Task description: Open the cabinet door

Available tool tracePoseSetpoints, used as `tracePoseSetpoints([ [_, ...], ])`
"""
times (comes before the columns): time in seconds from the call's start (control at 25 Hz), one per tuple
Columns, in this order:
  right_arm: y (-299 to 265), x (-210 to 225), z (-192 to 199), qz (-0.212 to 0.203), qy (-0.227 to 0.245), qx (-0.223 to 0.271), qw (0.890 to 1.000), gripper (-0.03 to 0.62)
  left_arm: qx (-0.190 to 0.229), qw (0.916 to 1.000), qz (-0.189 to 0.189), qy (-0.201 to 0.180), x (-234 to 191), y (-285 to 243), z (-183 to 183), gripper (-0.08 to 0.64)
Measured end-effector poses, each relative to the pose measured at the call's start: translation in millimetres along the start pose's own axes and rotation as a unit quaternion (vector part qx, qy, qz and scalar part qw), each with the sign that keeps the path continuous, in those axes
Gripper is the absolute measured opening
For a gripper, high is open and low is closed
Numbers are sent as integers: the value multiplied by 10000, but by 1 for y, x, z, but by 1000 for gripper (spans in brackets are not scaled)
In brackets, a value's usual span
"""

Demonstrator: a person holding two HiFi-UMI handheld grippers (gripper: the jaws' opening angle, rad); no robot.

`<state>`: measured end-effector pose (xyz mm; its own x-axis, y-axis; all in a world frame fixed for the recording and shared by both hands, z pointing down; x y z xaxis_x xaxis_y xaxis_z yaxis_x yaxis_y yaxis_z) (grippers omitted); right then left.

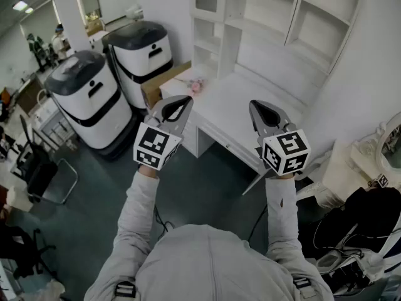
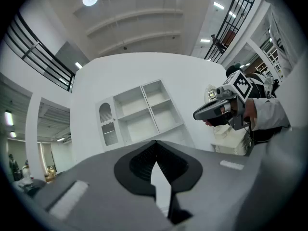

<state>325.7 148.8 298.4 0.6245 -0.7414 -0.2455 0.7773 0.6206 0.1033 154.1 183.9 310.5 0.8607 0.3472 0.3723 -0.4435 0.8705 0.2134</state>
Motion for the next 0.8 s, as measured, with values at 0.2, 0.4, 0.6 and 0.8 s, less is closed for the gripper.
tracePoseSetpoints([
  [0.2,4,9,-4,-83,-227,306,9992,2,-23,10000,-50,72,4,-6,1,18],
  [0.4,13,21,-4,-244,-452,422,9978,2,-89,9997,-153,138,15,-12,2,18],
  [0.6,17,30,10,-500,-617,332,9963,2,-273,9988,-290,279,28,-14,17,18],
  [0.8,11,48,25,-486,-667,237,9963,2,-309,9986,-303,302,26,-34,25,18],
])
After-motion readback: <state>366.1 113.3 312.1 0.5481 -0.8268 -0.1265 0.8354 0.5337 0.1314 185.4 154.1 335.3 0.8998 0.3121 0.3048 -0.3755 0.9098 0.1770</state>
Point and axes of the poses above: the fingertips, and each gripper's own axes: y backward along the fingers, x to its right, z out of its underside, the point moved 2 cm from there along y, backward along the fingers, and after that the axes turned 7 degrees about x, right-handed, at the moved point
